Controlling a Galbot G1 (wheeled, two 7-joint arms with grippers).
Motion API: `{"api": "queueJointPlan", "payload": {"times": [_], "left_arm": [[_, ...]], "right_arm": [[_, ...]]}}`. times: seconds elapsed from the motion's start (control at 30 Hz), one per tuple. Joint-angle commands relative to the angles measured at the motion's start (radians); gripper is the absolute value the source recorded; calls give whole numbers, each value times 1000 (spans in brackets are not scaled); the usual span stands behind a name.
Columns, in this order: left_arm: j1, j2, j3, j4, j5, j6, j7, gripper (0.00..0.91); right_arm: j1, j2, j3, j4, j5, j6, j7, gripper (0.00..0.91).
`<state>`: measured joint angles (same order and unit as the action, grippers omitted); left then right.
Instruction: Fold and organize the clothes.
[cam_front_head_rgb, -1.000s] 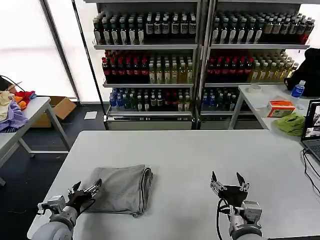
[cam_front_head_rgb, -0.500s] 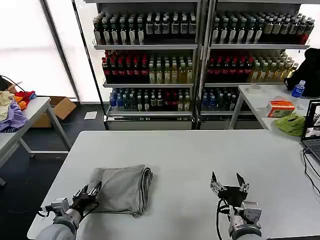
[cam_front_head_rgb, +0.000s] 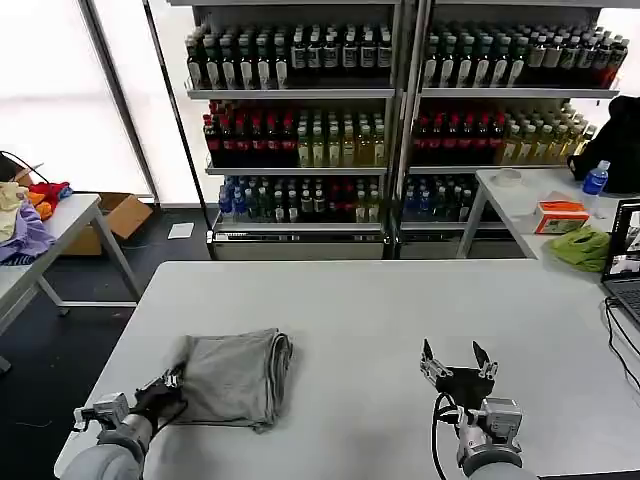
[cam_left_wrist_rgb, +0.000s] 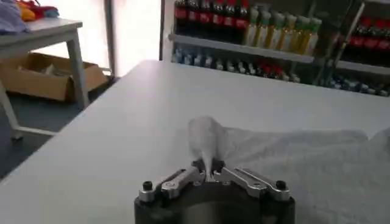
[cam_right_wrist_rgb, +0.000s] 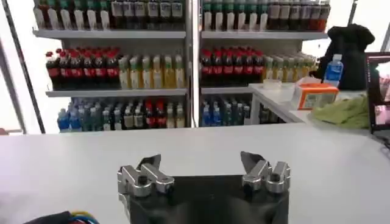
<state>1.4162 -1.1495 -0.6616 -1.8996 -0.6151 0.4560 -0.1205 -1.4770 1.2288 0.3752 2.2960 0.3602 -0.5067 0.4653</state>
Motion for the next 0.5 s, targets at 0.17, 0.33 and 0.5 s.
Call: {"api": "queueJointPlan", "payload": {"times": [0.17, 0.33, 0.5], "left_arm": [[-36, 278, -351, 54, -44, -14, 3, 0], [-27, 320, -361, 21, -35, -10, 18, 0], [-24, 270, -276, -29, 2, -8, 12, 0]], "right_arm": [[25, -4, -9, -8, 6, -4, -1, 907], [22, -4, -7, -9, 6, -4, -2, 907], [8, -3, 2, 1, 5, -3, -1, 907]]}}
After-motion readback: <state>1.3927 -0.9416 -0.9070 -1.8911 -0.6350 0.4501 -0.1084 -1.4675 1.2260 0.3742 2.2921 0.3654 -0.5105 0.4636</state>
